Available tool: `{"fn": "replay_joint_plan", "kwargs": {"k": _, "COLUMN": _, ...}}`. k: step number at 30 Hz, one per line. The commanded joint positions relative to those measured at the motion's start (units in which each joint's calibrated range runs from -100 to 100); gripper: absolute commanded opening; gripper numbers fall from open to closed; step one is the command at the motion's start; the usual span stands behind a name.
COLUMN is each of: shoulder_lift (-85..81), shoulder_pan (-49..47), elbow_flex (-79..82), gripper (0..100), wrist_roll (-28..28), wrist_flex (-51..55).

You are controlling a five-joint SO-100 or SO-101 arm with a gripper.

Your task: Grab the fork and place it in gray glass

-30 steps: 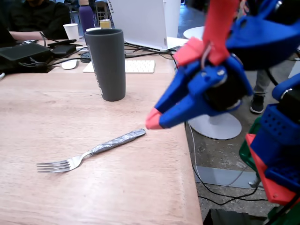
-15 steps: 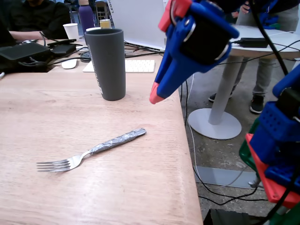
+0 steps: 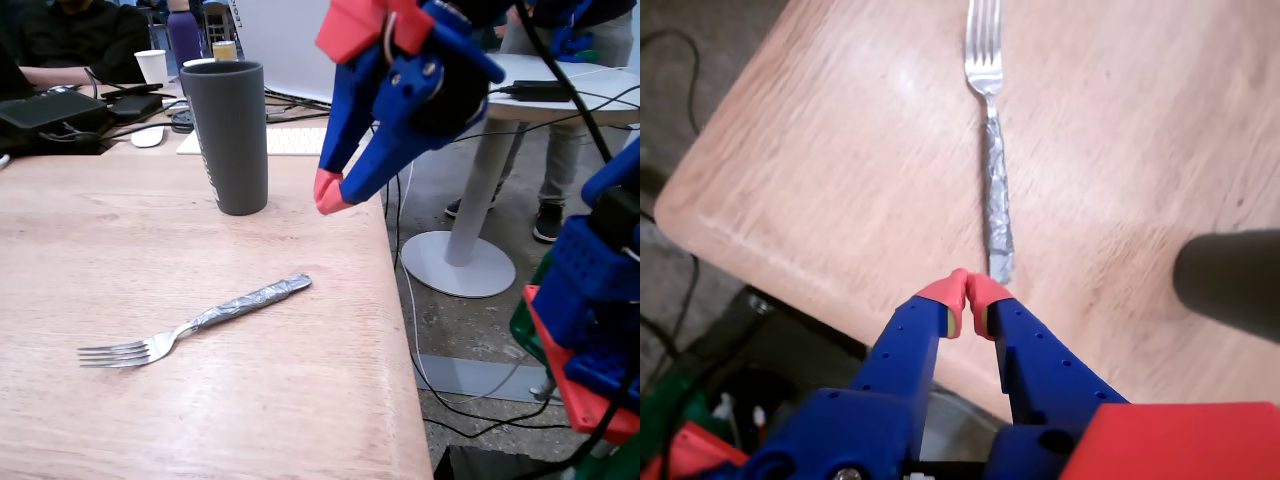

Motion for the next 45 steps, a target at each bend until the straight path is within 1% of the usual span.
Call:
{"fn": "replay_joint_plan", "kwargs": {"k": 1, "shoulder_lift": 0.15, "shoulder_pan": 0.34, "elbow_flex": -2.92, "gripper": 0, "wrist_roll": 4.74, "wrist_flex": -0.99}}
{"fn": "replay_joint_plan", "kwargs": {"k": 3, "shoulder_lift": 2.29, "shoulder_pan": 0.34, "elbow_flex": -3.11, "gripper": 0, "wrist_roll": 5.71, "wrist_flex": -1.07}}
{"fn": "replay_joint_plan", "kwargs": {"k": 5, "shoulder_lift": 5.81, "shoulder_pan": -1.36, "elbow_flex": -6.7, "gripper": 0, "wrist_roll": 5.32, "wrist_flex": -1.07}}
{"fn": "replay_joint_plan", "kwargs": {"k": 9, "shoulder_lift": 14.21, "shoulder_pan": -1.7, "elbow_flex": -14.06, "gripper": 0, "wrist_roll": 5.67, "wrist_flex": -0.99}}
{"fn": "replay_joint_plan", "kwargs": {"k": 12, "shoulder_lift": 16.78, "shoulder_pan": -1.7, "elbow_flex": -16.32, "gripper": 0, "wrist_roll": 5.71, "wrist_flex": -1.07}}
{"fn": "replay_joint_plan", "kwargs": {"k": 14, "shoulder_lift": 19.44, "shoulder_pan": 0.0, "elbow_flex": -19.15, "gripper": 0, "wrist_roll": 5.71, "wrist_flex": -1.07}}
{"fn": "replay_joint_plan", "kwargs": {"k": 20, "shoulder_lift": 29.65, "shoulder_pan": 1.18, "elbow_flex": -29.73, "gripper": 0, "wrist_roll": 5.71, "wrist_flex": -1.07}}
{"fn": "replay_joint_plan", "kwargs": {"k": 29, "shoulder_lift": 43.11, "shoulder_pan": 3.21, "elbow_flex": -38.88, "gripper": 0, "wrist_roll": 5.67, "wrist_flex": -1.07}}
{"fn": "replay_joint_plan", "kwargs": {"k": 32, "shoulder_lift": 47.14, "shoulder_pan": 6.26, "elbow_flex": -43.32, "gripper": 0, "wrist_roll": 5.67, "wrist_flex": -1.07}}
{"fn": "replay_joint_plan", "kwargs": {"k": 40, "shoulder_lift": 48.86, "shoulder_pan": 7.95, "elbow_flex": -45.49, "gripper": 0, "wrist_roll": 5.67, "wrist_flex": -1.07}}
{"fn": "replay_joint_plan", "kwargs": {"k": 41, "shoulder_lift": 48.86, "shoulder_pan": 8.12, "elbow_flex": -45.49, "gripper": 1, "wrist_roll": 5.76, "wrist_flex": -1.07}}
{"fn": "replay_joint_plan", "kwargs": {"k": 42, "shoulder_lift": 48.86, "shoulder_pan": 8.12, "elbow_flex": -45.58, "gripper": 9, "wrist_roll": 5.76, "wrist_flex": -1.07}}
{"fn": "replay_joint_plan", "kwargs": {"k": 44, "shoulder_lift": 48.86, "shoulder_pan": 8.12, "elbow_flex": -45.58, "gripper": 27, "wrist_roll": 5.76, "wrist_flex": -0.99}}
{"fn": "replay_joint_plan", "kwargs": {"k": 45, "shoulder_lift": 48.86, "shoulder_pan": 8.12, "elbow_flex": -45.49, "gripper": 32, "wrist_roll": 5.76, "wrist_flex": -0.99}}
